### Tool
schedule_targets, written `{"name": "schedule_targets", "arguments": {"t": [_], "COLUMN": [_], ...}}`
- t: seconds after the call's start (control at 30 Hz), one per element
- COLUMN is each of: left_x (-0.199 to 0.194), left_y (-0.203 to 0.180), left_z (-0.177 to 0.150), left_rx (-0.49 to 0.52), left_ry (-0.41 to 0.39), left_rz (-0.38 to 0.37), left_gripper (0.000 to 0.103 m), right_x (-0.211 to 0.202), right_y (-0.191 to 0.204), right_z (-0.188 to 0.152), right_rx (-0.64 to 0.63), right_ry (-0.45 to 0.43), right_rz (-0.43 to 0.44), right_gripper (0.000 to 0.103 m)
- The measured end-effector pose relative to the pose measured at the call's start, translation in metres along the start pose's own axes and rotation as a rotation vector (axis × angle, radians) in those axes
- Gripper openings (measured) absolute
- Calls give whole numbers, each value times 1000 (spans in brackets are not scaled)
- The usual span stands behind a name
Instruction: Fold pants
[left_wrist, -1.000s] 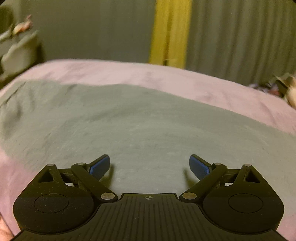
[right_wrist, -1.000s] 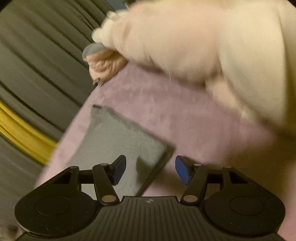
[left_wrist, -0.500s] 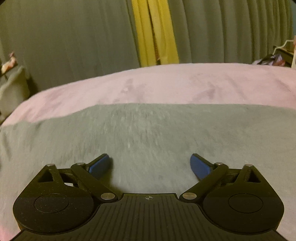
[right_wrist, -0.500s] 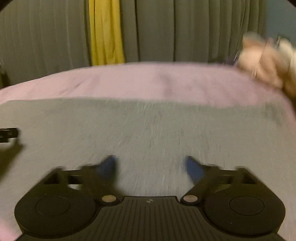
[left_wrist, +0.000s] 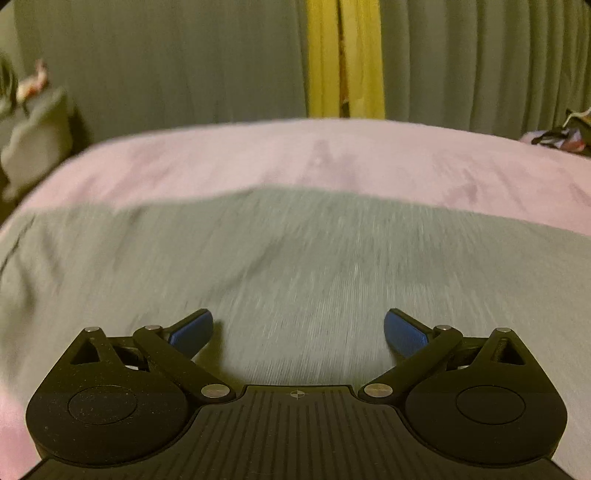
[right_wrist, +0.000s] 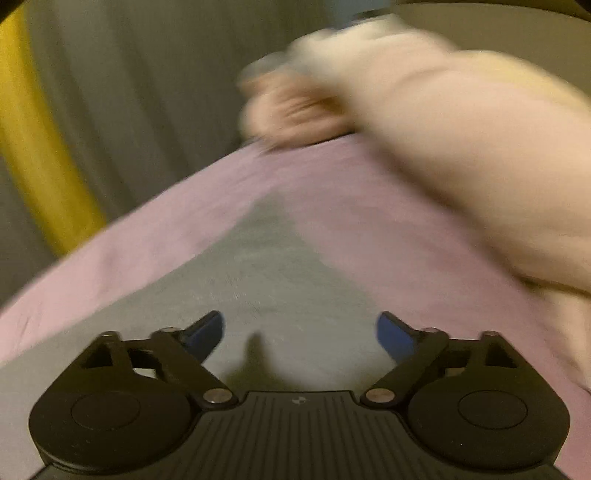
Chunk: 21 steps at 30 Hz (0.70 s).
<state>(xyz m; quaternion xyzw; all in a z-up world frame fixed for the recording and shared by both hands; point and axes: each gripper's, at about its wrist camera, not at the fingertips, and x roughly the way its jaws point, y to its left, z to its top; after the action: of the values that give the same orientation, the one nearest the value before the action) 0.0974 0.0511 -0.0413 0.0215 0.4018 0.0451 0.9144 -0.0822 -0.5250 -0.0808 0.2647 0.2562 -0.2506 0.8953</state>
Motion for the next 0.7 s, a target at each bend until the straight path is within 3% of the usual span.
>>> {"name": "schedule_targets", "arguments": {"t": [0.03,0.1,0.13,0.17,0.23,0.3,0.37,0.47,0.53,0.63,0.7], "left_x": [-9,-20,-24,-25,-25,-29,-36,-47,-42,-22,-22], "left_y": [5,9,9,8,1,-7,-6,-8,-10,-13,-14], "left_z": [-6,-19,-25,-30,-40,-43,-44,-45,-45,-45,-45], "left_rx": [-28,-84,-102,-113,-132,-120,-140,-129,-117,-133,-138], "left_ry": [13,33,41,49,54,27,0,-63,-42,37,12], "left_rz": [-15,-39,-53,-59,-45,-31,-83,-151,-154,-113,-115], "left_gripper": [103,103,103,103,103,103,103,103,103,103,103], "right_x": [-17,-40,-42,-38,-33,-32,-21,-5,1,-4,-6], "right_y": [-19,-58,-77,-92,-108,-112,-113,-104,-100,-94,-92], "right_z": [-4,-17,-26,-33,-42,-46,-43,-38,-34,-31,-32], "right_rx": [45,204,302,379,468,505,536,514,504,467,458], "right_ry": [-27,-27,8,49,67,64,89,91,85,99,95], "right_rz": [-21,18,46,79,119,164,222,226,240,235,234], "right_gripper": [96,94,85,69,57,57,58,62,62,26,26]}}
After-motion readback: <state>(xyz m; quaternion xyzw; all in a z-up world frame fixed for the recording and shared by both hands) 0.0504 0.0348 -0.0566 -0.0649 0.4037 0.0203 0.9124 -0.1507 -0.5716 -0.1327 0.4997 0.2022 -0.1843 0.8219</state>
